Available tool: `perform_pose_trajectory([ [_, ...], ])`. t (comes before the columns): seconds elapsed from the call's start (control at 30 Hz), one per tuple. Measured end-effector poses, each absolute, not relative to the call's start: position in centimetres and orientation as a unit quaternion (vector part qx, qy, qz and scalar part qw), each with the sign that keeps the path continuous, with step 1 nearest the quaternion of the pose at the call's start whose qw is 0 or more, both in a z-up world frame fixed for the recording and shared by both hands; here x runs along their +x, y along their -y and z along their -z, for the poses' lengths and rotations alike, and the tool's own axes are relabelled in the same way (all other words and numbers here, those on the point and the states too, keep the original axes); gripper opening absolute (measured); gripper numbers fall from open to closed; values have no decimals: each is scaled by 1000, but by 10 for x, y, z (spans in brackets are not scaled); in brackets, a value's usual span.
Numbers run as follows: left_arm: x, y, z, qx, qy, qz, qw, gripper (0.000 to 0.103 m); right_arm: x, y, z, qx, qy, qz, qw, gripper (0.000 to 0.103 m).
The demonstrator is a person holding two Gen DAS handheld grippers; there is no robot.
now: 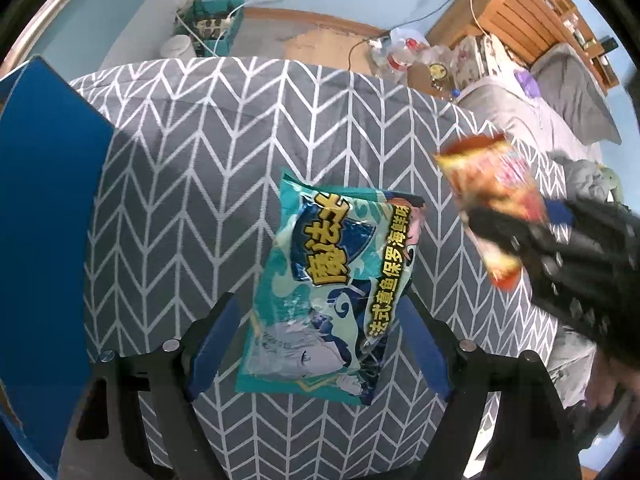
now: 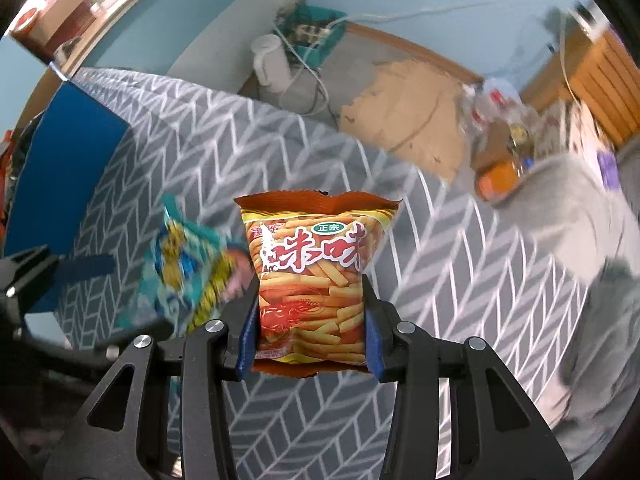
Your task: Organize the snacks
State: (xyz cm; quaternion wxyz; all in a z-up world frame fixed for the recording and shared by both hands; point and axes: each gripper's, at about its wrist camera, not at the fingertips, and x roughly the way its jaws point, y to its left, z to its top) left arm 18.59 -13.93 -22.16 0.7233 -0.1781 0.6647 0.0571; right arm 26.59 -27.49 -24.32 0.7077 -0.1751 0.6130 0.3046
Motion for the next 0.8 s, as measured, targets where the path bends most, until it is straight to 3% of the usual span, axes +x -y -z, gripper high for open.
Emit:
perform_pose_trajectory([
  [0.27, 196, 160, 246, -140, -683, -58, 714, 82, 241, 320, 255, -116, -641, -266, 711, 42],
  [0.33, 198, 167, 253, -128, -688, -59, 712, 88, 236, 328, 257, -107, -645, -259, 711, 42],
  [0.8, 216, 187, 283, -93, -695, -93, 707, 97, 221, 360, 261, -70, -654, -235, 715, 42],
])
